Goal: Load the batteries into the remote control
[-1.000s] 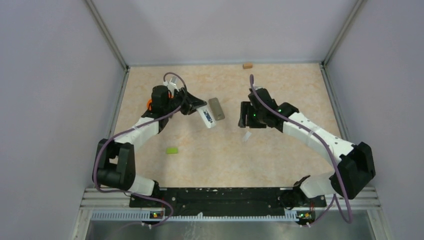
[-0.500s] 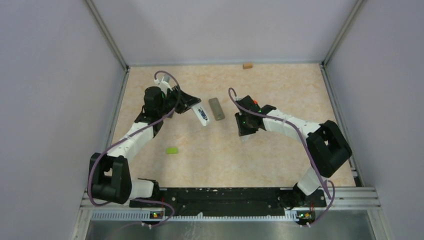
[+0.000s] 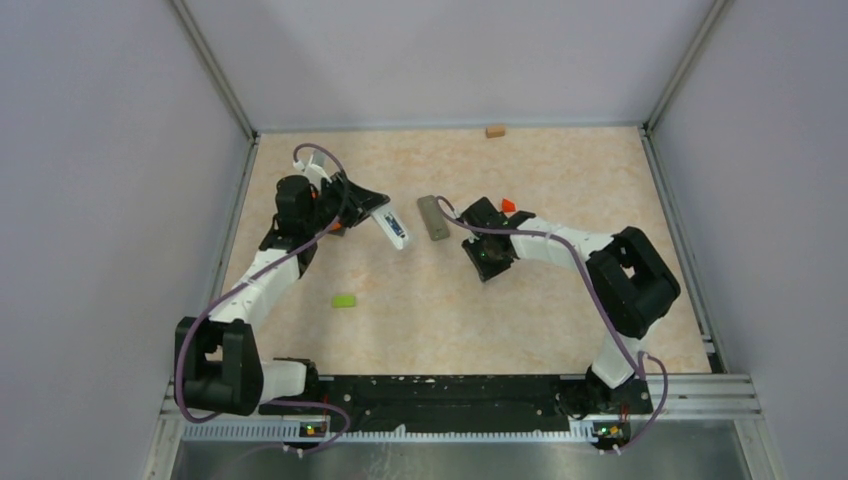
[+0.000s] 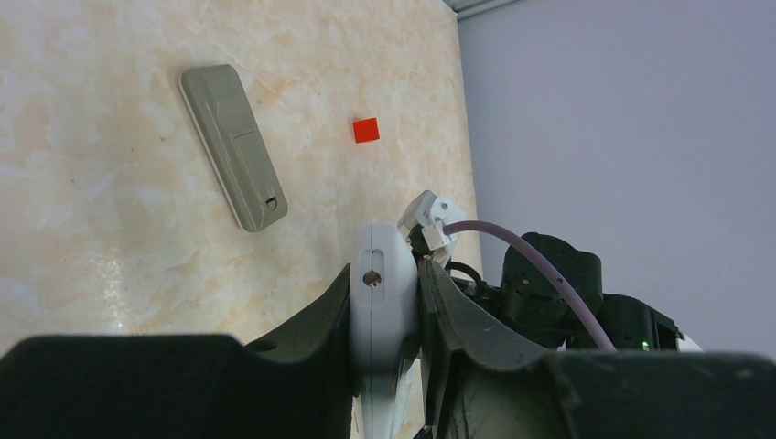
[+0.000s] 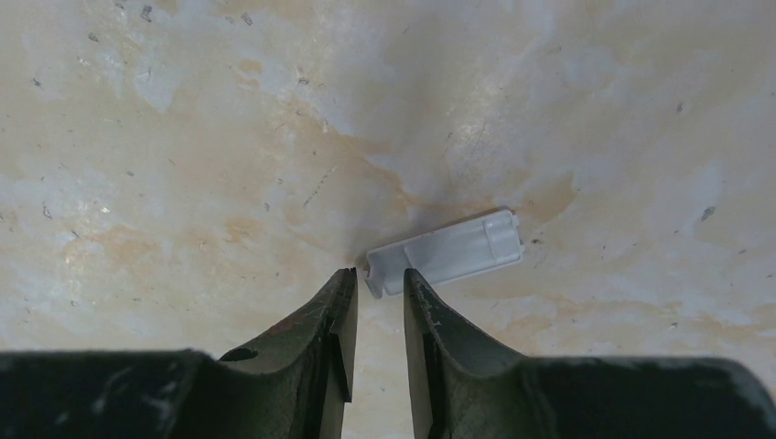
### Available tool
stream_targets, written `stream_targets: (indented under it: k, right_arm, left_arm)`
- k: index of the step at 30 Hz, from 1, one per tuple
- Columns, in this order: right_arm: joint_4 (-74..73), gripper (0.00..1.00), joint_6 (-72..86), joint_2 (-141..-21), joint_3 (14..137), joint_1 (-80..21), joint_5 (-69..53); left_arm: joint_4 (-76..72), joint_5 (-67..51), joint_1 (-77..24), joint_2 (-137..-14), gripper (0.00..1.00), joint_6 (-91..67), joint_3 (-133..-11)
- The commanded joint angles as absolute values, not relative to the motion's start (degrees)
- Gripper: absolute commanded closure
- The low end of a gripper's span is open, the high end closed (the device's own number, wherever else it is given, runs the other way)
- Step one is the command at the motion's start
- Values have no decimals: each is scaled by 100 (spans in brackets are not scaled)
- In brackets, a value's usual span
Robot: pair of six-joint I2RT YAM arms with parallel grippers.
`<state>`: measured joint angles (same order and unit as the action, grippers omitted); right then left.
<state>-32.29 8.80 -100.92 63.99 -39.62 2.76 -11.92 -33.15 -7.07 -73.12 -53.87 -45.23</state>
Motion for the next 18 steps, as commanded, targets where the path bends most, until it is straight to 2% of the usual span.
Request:
stream_targets:
  k: [1, 5, 18]
  right_arm:
    - [-3185, 74, 594, -10223, 6690, -4018, 270]
    - [-3374, 80, 656, -10333, 6795, -4031, 282]
    - [-3850, 78, 656, -10421, 7045, -4069, 63]
  left_arm:
    - [-1463, -3399, -644, -7169, 100, -5427, -4521]
    - [-1484, -3405, -616, -7194, 100, -5449, -4522]
    - [-1521, -3427, -582, -7284, 100, -5489, -4548]
